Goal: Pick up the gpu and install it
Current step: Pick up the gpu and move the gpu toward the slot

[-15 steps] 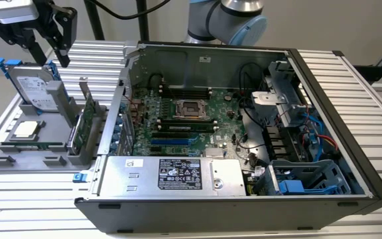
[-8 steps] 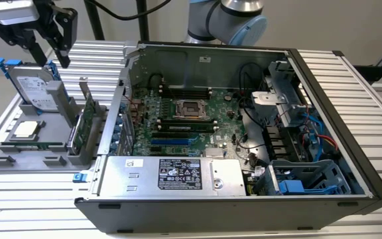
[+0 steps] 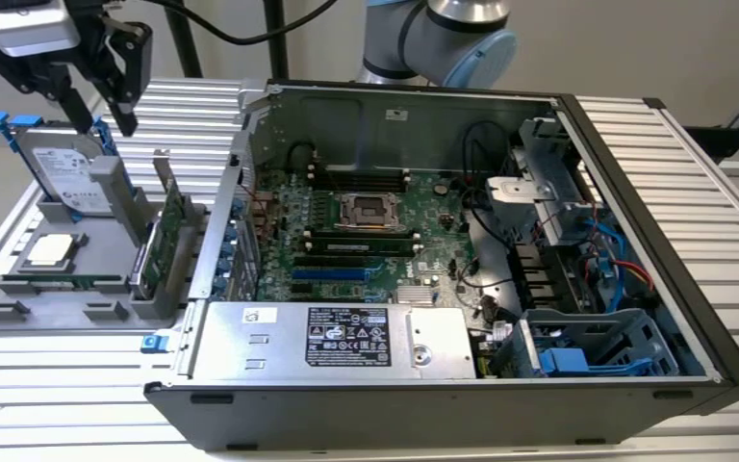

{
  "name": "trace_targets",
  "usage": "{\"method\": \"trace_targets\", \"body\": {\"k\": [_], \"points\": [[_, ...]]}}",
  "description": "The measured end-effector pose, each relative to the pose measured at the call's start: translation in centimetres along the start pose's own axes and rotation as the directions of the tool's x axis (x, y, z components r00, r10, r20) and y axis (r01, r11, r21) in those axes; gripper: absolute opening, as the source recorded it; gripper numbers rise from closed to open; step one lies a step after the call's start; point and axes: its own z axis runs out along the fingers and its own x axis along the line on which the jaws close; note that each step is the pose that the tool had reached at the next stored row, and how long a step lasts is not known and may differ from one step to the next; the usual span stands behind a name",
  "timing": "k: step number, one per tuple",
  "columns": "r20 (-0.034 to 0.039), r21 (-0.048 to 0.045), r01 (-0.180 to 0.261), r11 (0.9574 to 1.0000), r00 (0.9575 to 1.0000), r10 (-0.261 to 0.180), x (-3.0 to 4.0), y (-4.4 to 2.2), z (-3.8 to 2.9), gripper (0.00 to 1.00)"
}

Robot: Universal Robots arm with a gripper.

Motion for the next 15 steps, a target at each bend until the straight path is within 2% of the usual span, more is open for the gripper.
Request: {"method": "trace_targets", "body": {"k": [15], "points": [[0.0,0.0,0.0,1.0,1.0,0.0,-0.1,-0.29,0.88,1.0]]}}
